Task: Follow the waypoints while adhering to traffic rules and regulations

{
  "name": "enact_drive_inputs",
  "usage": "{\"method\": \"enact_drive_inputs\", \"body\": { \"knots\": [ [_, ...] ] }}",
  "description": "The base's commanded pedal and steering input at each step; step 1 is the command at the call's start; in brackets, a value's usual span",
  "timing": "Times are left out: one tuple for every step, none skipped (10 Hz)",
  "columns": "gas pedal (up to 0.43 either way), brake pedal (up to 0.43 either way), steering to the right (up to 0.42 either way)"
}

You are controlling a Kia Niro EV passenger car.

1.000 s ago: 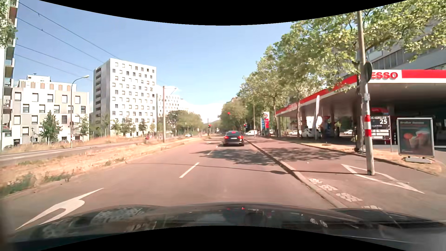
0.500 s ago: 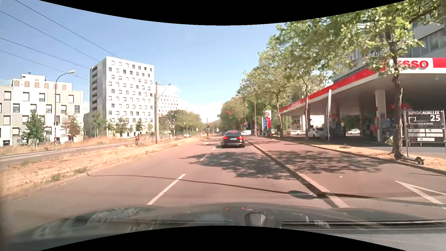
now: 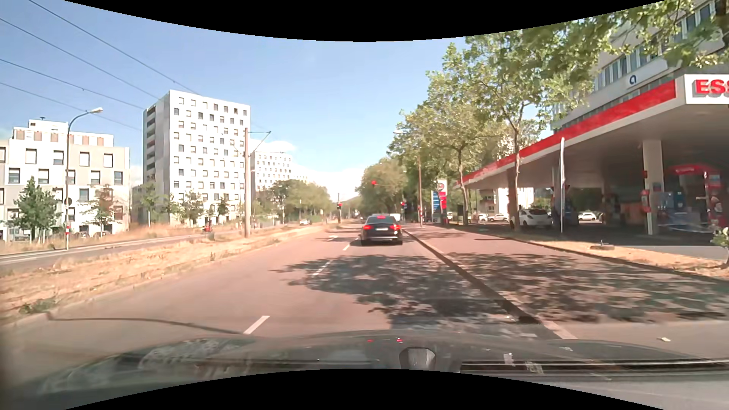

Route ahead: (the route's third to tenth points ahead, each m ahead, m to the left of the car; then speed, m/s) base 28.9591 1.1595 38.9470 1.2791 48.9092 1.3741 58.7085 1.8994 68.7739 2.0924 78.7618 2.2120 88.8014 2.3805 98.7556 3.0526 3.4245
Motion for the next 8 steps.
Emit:
{"method": "enact_drive_inputs", "body": {
  "knots": [
    [0.000, 0.000, -0.005],
    [0.000, 0.000, -0.005],
    [0.000, 0.000, -0.005],
    [0.000, 0.000, -0.005],
    [0.000, 0.000, -0.005],
    [0.000, 0.000, -0.005],
    [0.000, 0.000, -0.005],
    [0.000, 0.000, -0.005]
  ]
}}
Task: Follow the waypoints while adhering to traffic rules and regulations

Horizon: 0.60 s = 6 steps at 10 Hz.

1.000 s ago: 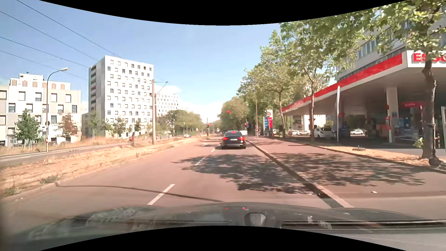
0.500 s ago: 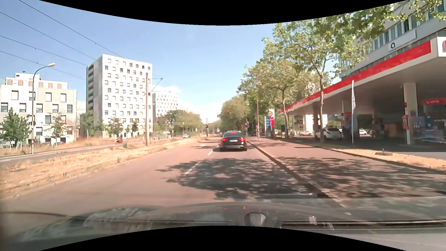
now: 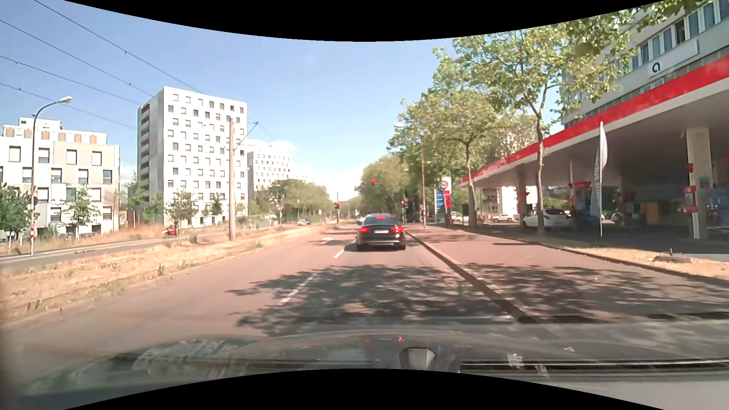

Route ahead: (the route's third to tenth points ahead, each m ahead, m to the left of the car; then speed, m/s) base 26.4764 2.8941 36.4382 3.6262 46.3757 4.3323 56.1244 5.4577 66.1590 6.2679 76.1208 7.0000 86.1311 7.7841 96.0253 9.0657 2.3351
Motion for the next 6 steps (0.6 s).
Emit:
{"method": "enact_drive_inputs", "body": {
  "knots": [
    [0.000, 0.000, -0.005],
    [0.000, 0.000, -0.005],
    [0.000, 0.000, -0.005],
    [0.000, 0.000, -0.005],
    [0.000, 0.000, -0.005],
    [0.000, 0.000, -0.005]
  ]
}}
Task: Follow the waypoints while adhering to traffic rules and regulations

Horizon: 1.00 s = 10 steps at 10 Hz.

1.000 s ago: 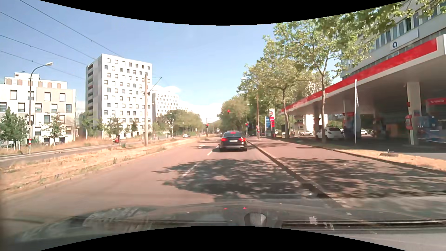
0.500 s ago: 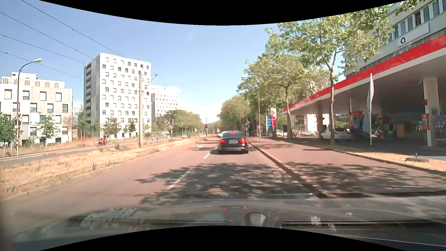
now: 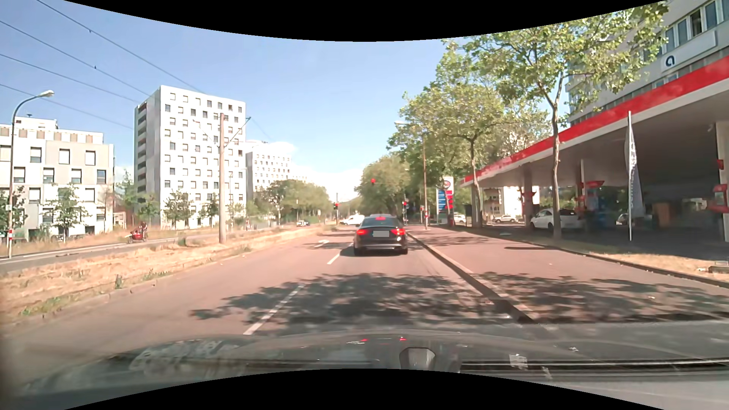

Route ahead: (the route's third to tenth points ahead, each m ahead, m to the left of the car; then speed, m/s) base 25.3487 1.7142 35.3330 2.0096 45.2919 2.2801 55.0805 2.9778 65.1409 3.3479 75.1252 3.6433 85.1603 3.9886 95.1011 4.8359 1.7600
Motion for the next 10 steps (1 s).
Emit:
{"method": "enact_drive_inputs", "body": {
  "knots": [
    [0.000, 0.000, -0.005],
    [0.000, 0.000, -0.005],
    [0.000, 0.000, -0.005],
    [0.000, 0.000, -0.005],
    [0.000, 0.000, -0.005],
    [0.000, 0.000, -0.005],
    [0.000, 0.000, -0.005],
    [0.000, 0.000, -0.005],
    [0.000, 0.000, -0.005],
    [0.000, 0.000, -0.005]
  ]
}}
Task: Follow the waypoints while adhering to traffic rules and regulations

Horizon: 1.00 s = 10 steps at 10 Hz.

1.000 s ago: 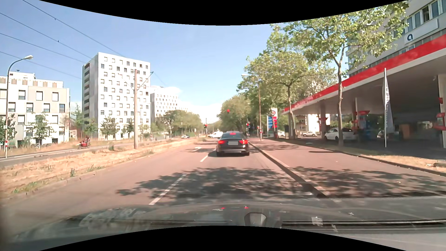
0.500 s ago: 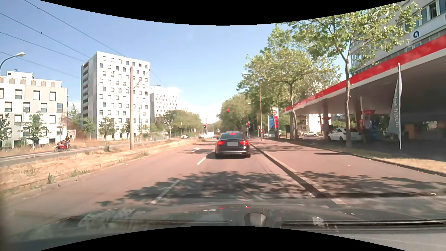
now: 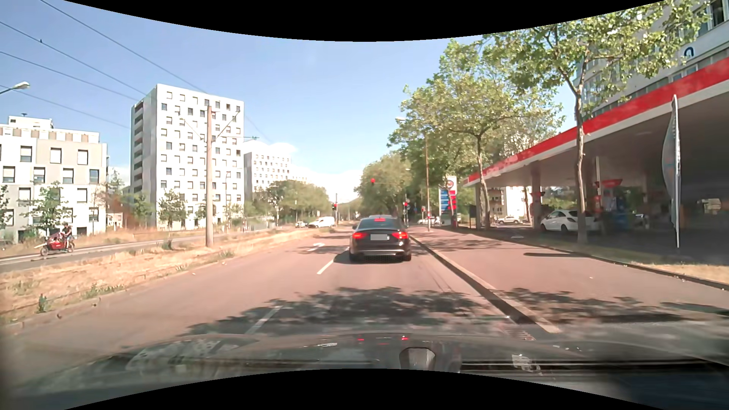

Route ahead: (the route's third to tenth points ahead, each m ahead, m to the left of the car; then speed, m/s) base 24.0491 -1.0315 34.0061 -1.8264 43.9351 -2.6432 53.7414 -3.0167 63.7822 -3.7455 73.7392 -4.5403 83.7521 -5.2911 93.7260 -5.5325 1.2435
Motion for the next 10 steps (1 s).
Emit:
{"method": "enact_drive_inputs", "body": {
  "knots": [
    [0.000, 0.000, -0.005],
    [0.000, 0.000, -0.005],
    [0.000, 0.000, -0.005],
    [0.000, 0.000, -0.005],
    [0.000, 0.000, -0.005],
    [0.000, 0.000, -0.005],
    [0.000, 0.000, -0.005],
    [0.000, 0.000, -0.005],
    [0.000, 0.000, -0.005],
    [0.000, 0.000, -0.005]
  ]
}}
